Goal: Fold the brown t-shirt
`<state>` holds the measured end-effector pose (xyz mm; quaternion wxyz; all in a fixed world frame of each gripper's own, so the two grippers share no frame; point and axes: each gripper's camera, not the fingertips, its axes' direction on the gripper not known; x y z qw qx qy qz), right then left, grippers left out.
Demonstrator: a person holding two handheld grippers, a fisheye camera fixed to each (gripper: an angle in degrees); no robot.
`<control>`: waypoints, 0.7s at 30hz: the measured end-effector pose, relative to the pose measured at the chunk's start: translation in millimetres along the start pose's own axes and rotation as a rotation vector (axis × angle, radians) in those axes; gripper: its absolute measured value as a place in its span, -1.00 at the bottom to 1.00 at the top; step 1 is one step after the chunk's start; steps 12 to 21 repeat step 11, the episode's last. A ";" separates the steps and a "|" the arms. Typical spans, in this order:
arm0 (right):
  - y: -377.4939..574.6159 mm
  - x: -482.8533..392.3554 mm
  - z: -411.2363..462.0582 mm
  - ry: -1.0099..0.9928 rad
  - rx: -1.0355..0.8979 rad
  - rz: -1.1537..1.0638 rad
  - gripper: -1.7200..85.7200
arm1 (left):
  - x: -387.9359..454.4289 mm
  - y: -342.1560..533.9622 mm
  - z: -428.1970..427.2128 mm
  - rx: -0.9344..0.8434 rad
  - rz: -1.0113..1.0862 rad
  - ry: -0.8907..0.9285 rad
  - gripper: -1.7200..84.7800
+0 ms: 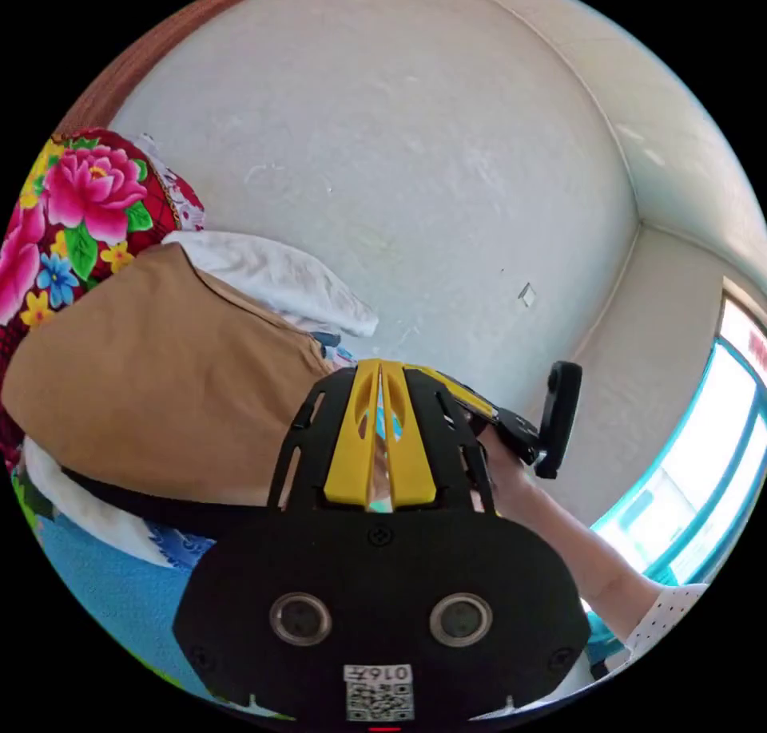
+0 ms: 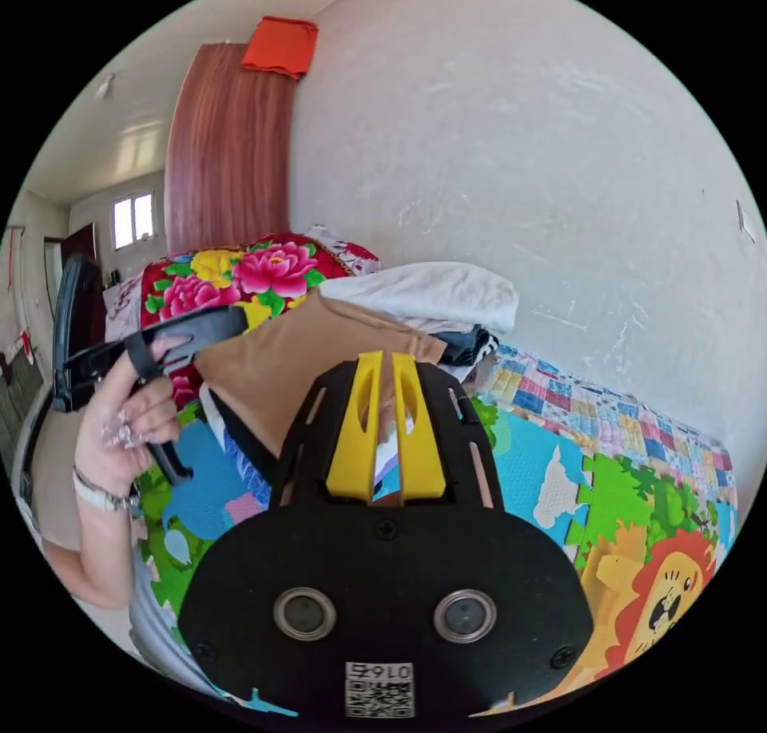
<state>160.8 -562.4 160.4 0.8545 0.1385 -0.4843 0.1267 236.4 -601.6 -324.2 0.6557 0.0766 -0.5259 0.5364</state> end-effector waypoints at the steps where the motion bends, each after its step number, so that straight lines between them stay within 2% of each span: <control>1: -6.9 27.7 3.0 0.033 -0.039 -0.013 -0.81 | -0.9 4.6 22.0 -0.020 -0.027 0.079 -0.98; 3: -17.4 67.2 8.1 0.100 -0.117 -0.051 -0.72 | 4.2 16.4 52.2 -0.054 0.008 0.070 -0.98; 5: -26.8 105.8 9.2 0.147 -0.160 -0.050 -0.69 | 17.8 36.8 80.1 -0.080 0.141 -0.097 -0.98; 7: -38.3 153.6 5.2 0.078 -0.109 0.002 -0.66 | 28.5 36.3 91.0 -0.138 0.195 -0.145 -0.98; 9: -47.2 188.1 9.0 0.006 -0.044 0.074 -0.63 | 35.8 33.6 93.5 -0.131 0.253 -0.121 -0.98; 11: -56.7 221.9 23.7 -0.052 -0.035 0.171 -0.59 | 28.7 30.2 98.9 -0.136 0.218 -0.036 -0.98; 21: -56.7 221.9 23.7 -0.052 -0.035 0.171 -0.59 | 28.7 30.2 98.9 -0.136 0.218 -0.036 -0.98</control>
